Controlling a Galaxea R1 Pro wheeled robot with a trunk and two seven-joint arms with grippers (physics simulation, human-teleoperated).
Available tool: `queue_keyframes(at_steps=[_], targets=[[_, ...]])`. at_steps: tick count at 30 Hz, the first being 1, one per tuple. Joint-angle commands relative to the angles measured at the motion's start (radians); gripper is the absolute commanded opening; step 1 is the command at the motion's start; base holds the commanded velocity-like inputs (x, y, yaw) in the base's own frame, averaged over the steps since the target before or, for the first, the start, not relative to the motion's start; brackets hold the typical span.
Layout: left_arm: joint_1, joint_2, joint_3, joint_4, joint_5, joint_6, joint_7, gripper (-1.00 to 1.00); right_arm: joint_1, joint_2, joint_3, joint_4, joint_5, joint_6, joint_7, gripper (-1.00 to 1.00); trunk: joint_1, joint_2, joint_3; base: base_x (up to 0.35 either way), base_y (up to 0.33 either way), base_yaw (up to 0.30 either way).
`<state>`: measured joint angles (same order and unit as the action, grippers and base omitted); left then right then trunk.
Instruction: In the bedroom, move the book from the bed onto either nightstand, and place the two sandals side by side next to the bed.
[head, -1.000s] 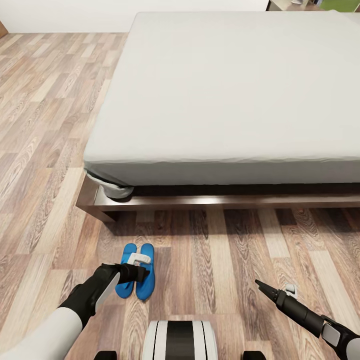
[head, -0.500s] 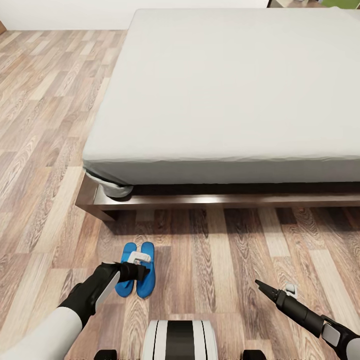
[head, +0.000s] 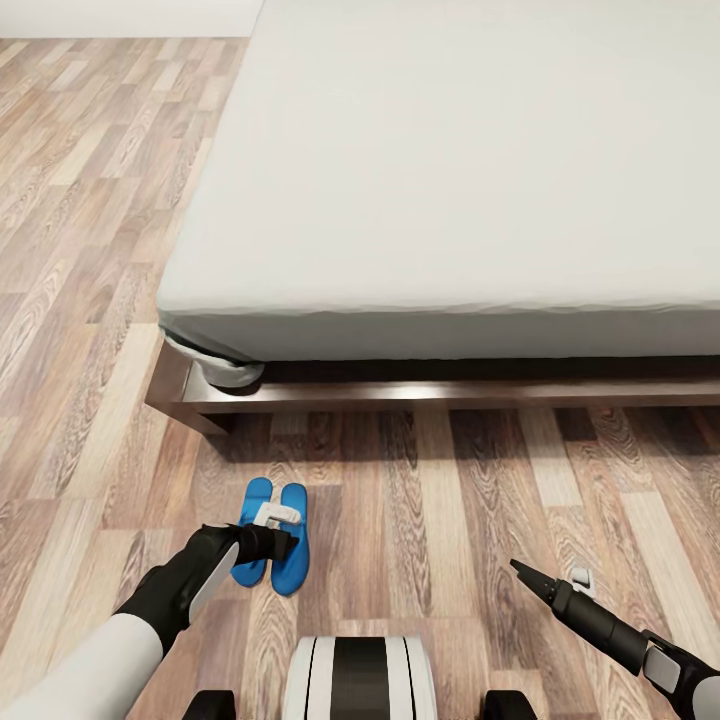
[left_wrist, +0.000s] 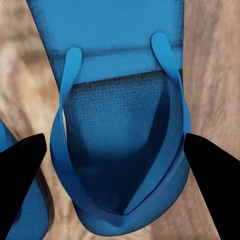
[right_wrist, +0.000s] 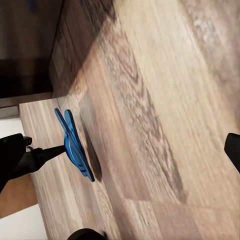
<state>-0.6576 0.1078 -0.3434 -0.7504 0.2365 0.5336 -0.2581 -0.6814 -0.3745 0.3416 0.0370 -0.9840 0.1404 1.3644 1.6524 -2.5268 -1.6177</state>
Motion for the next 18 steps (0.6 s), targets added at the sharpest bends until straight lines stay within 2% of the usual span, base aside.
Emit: queue_keyframes(at_steps=[1, 16, 17, 18], targets=[[0.0, 0.001, -0.003, -0.001, 0.007, 0.005, 0.002, -1.0, -0.001, 0.0, 0.008, 0.003, -0.01, 0.011, 0.005, 1.0, 0.0, 0.0, -0.001, 0.0, 0.0, 0.0], [0.0, 0.002, -0.001, -0.001, 0.007, 0.004, 0.002, -1.0, -0.001, 0.0, 0.008, 0.004, -0.01, 0.01, 0.005, 1.0, 0.0, 0.0, -0.001, 0.0, 0.0, 0.0], [0.0, 0.002, -0.001, -0.001, 0.007, 0.003, 0.003, 1.0, -0.001, 0.0, 0.008, 0.004, -0.01, 0.011, 0.005, 1.0, 0.0, 0.0, -0.001, 0.0, 0.0, 0.0], [0.0, 0.003, 0.0, -0.001, 0.007, 0.002, 0.003, 1.0, -0.001, 0.0, 0.008, 0.004, -0.01, 0.011, 0.005, 1.0, 0.0, 0.0, -0.001, 0.0, 0.0, 0.0]])
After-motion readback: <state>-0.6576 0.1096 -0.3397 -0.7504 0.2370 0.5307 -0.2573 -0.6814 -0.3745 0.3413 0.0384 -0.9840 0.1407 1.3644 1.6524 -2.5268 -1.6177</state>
